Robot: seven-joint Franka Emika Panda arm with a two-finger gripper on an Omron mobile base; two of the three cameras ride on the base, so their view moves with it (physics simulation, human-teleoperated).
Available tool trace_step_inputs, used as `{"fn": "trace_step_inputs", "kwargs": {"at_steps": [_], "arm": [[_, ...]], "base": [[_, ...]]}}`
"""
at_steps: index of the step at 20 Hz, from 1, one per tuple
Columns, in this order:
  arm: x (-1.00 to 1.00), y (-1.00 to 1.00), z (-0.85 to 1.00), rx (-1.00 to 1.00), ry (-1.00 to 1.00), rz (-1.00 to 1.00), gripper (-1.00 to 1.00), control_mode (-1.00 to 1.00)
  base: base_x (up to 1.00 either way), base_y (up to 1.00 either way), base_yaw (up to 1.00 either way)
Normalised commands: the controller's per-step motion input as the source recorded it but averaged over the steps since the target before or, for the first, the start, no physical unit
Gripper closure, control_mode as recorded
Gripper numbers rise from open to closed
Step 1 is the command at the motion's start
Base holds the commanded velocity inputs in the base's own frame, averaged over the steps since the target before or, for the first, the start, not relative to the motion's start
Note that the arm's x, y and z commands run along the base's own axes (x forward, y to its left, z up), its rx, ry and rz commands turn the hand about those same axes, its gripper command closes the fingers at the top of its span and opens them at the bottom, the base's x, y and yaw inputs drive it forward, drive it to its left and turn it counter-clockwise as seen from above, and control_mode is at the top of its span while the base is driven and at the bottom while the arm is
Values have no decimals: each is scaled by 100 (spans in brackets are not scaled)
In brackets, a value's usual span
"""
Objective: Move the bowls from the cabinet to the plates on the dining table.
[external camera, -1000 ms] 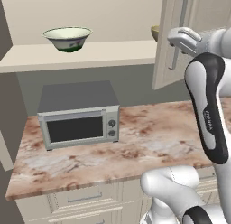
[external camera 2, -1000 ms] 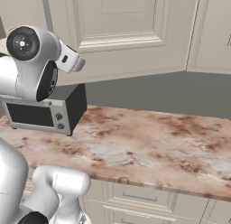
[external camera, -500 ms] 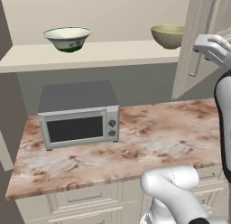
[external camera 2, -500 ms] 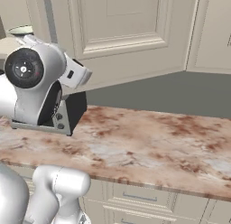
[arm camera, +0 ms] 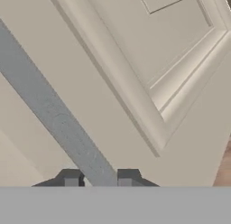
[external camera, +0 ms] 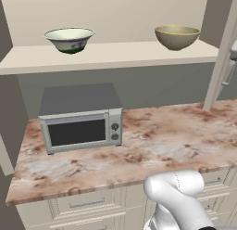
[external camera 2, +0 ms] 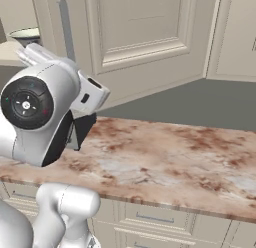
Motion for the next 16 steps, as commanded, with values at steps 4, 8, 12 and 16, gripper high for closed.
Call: {"fn": "trace_step_inputs", "kwargs": {"at_steps": [4,8,12,16], "arm": [[0,0,0,0,0,0,-100,-100],[-25,0,4,0,0,0,-100,-100],[-61,2,28,-4,0,0,-100,-100],[-68,11,37,-10,-1,0,-100,-100]], "base": [[0,0,0],[0,0,0],[0,0,0],[0,0,0]]}}
